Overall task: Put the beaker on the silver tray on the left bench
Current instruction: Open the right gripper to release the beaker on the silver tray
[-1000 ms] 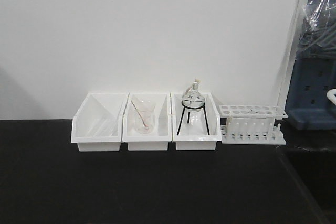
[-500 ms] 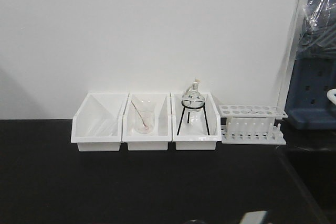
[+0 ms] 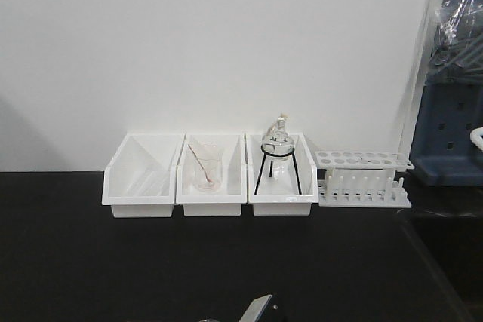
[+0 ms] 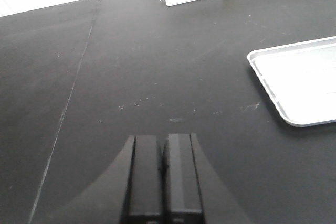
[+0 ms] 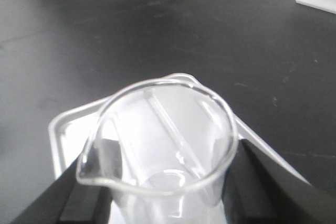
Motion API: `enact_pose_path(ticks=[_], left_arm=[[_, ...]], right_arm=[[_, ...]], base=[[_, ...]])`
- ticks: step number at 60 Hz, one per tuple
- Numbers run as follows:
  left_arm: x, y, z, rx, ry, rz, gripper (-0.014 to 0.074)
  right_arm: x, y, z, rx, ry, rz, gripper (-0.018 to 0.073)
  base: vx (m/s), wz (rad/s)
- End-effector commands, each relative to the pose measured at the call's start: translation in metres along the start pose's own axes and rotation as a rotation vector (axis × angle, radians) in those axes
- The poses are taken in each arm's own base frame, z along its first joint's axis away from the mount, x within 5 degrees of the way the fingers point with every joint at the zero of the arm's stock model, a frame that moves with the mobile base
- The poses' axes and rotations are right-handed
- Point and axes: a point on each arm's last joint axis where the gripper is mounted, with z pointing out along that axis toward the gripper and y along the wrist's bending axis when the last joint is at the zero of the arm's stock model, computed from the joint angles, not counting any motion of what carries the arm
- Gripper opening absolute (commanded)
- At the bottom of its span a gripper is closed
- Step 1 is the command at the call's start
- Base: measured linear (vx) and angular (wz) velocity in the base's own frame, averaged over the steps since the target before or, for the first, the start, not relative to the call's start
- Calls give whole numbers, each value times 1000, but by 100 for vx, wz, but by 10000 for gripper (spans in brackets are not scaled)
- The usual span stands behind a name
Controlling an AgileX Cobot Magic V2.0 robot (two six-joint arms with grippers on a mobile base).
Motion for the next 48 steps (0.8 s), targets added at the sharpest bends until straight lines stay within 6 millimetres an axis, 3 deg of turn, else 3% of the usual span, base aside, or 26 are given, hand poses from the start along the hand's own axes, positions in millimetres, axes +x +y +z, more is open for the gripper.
enact_pose_path(ticks=[1,17,29,41,48], left_arm=[[-2,-1,2,3,-70,-1,1],[-2,-1,2,3,-70,-1,1],[-2,-1,2,3,-70,-1,1],[-2,-1,2,3,-70,-1,1],[-2,-1,2,3,-70,-1,1]], right_arm=[[-26,-4,4,2,-103,-58,-6],[-4,-12,15,31,-14,-137,4],[-2,-17,15,86,13,-111,64],[-2,-17,15,84,12,-106,234],[-2,-16,15,81,10,-88,397]], base=[[0,0],[0,0],[0,0],[0,0],[0,0]])
